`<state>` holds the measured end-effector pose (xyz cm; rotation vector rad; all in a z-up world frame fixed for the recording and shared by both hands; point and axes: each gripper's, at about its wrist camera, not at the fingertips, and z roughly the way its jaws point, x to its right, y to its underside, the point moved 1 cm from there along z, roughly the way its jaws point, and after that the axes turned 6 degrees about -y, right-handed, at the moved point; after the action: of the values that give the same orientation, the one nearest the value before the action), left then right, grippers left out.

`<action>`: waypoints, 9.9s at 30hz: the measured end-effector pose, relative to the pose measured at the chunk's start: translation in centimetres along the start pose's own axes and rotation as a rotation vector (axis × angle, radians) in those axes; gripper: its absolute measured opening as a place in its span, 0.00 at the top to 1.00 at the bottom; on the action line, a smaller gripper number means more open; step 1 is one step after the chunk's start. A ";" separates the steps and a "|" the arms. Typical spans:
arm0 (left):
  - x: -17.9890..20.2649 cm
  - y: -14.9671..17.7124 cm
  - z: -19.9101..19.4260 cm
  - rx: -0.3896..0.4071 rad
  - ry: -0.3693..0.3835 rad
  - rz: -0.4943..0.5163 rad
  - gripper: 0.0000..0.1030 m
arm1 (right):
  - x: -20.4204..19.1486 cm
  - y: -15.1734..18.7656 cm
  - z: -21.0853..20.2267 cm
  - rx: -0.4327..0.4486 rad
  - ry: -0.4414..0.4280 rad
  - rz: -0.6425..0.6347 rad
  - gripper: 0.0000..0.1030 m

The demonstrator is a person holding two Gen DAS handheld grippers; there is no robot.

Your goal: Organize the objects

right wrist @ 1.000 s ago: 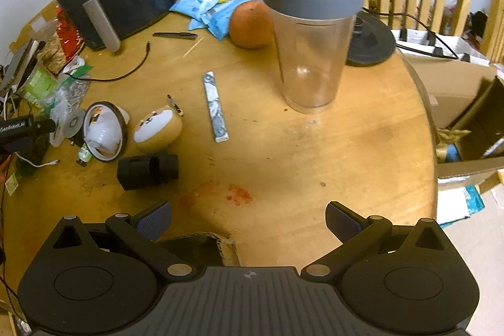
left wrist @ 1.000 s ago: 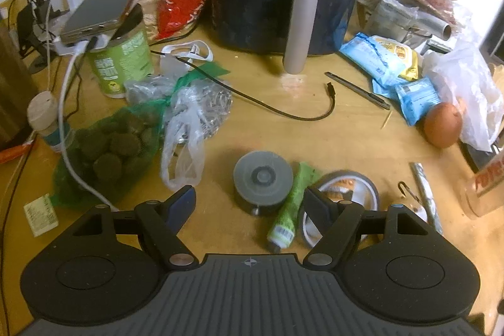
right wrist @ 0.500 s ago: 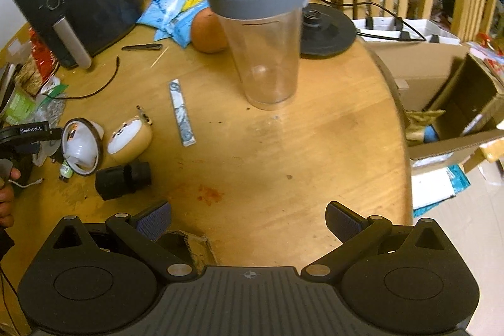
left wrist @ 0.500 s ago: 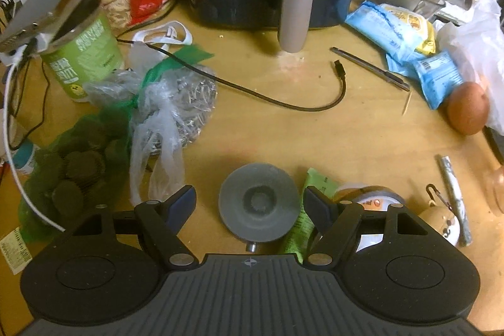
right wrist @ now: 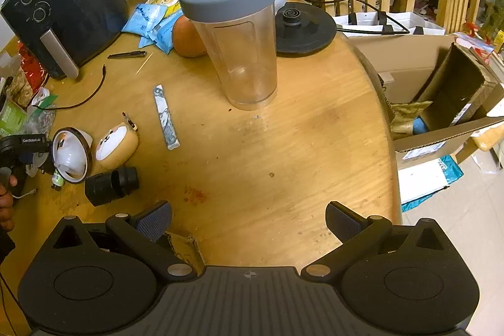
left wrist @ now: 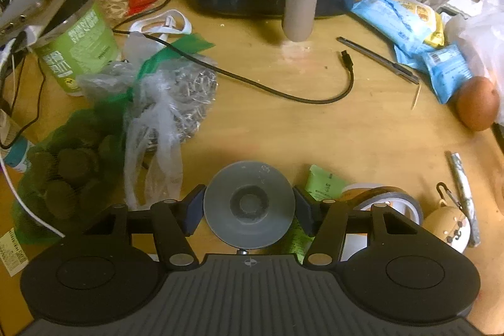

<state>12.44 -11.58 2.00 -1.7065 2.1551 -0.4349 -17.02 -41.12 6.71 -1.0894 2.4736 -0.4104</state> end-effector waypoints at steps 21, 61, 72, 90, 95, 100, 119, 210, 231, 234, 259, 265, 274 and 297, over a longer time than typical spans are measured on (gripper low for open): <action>-1.1 3.0 -7.5 0.072 0.065 -0.033 0.44 | -0.4 -0.8 0.5 -0.007 -0.039 -0.112 0.00; -1.4 13.2 -18.8 0.071 0.140 -0.148 0.44 | -5.1 -2.4 3.8 0.002 -0.198 -0.443 0.00; -1.6 14.8 -19.5 0.053 0.146 -0.179 0.44 | -6.7 -2.5 5.7 -0.067 -0.287 -0.422 0.15; -4.1 16.5 -19.9 0.036 0.111 -0.261 0.44 | -9.8 -2.9 10.7 -0.178 -0.388 -0.406 0.46; -4.7 16.8 -19.9 0.032 0.098 -0.283 0.44 | -10.6 -3.0 12.1 -0.193 -0.371 -0.419 0.55; -4.8 17.0 -19.8 0.026 0.099 -0.287 0.44 | -11.0 -3.0 12.7 -0.208 -0.395 -0.421 0.74; -4.1 17.1 -19.8 0.024 0.121 -0.256 0.44 | -9.9 -1.6 10.7 -0.139 -0.230 -0.607 0.75; 2.6 21.7 -20.6 -0.019 0.156 -0.150 0.44 | -5.9 5.4 -0.1 -0.168 -0.452 -0.506 0.78; 2.1 21.5 -21.1 0.016 0.156 -0.165 0.44 | -6.7 4.0 -1.1 -0.088 -0.412 -0.525 0.30; 2.2 21.4 -21.0 0.015 0.160 -0.160 0.44 | -6.0 3.9 -1.4 -0.052 -0.401 -0.503 0.11; 2.7 18.8 -20.0 0.006 0.162 -0.108 0.44 | -4.4 2.7 0.7 -0.092 -0.269 -0.409 0.00; 2.8 17.2 -19.8 -0.003 0.115 -0.072 0.42 | -4.7 2.1 1.2 -0.084 -0.245 -0.402 0.00; 4.1 14.3 -19.2 -0.017 0.075 0.063 0.20 | -4.8 -0.3 2.6 -0.112 -0.204 -0.351 0.00; 5.1 11.2 -15.7 -0.051 0.124 0.224 0.14 | -4.4 -2.1 4.7 -0.158 -0.155 -0.260 0.00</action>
<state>-5.49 -13.76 10.43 -1.4758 2.4318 -0.4368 -10.80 -39.70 4.51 -1.4577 2.2659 -0.1974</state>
